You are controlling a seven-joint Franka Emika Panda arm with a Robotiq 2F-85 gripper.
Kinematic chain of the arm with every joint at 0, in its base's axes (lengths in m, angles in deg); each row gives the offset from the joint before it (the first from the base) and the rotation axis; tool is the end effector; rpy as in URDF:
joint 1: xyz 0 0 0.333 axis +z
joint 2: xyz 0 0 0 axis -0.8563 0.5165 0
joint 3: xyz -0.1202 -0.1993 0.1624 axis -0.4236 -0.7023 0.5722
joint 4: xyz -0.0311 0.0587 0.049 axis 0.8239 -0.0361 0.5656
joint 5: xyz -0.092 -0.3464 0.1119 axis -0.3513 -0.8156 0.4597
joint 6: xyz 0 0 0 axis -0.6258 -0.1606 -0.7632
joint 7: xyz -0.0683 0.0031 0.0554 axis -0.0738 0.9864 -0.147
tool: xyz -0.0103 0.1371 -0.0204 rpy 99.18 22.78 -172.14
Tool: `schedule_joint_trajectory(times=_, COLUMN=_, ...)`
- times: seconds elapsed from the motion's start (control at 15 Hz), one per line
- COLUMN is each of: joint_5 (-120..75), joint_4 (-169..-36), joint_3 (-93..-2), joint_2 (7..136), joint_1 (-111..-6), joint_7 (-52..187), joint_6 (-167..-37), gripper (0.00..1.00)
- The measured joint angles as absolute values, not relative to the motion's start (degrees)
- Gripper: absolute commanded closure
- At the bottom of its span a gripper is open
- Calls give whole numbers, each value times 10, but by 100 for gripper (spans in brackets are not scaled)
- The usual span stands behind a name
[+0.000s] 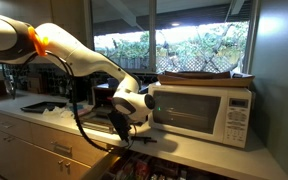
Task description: Close the door of the toaster oven
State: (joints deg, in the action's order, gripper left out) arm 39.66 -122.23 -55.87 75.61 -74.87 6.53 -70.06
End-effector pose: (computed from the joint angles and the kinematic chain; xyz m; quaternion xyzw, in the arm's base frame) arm 0.5292 -0.1678 0.2567 -0.8866 0.0170 -0.1107 0.4488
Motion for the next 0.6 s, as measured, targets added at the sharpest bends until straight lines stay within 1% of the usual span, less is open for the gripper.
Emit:
schedule_joint_trajectory(times=0.33, joint_5=408, joint_4=-1201, joint_3=-551, joint_2=766, joint_1=-759, joint_7=58, joint_6=-622, gripper=0)
schedule_joint_trajectory(times=0.6, joint_5=455, joint_4=-1183, joint_3=-551, joint_2=762, joint_1=-781, joint_7=33, joint_6=-537, gripper=0)
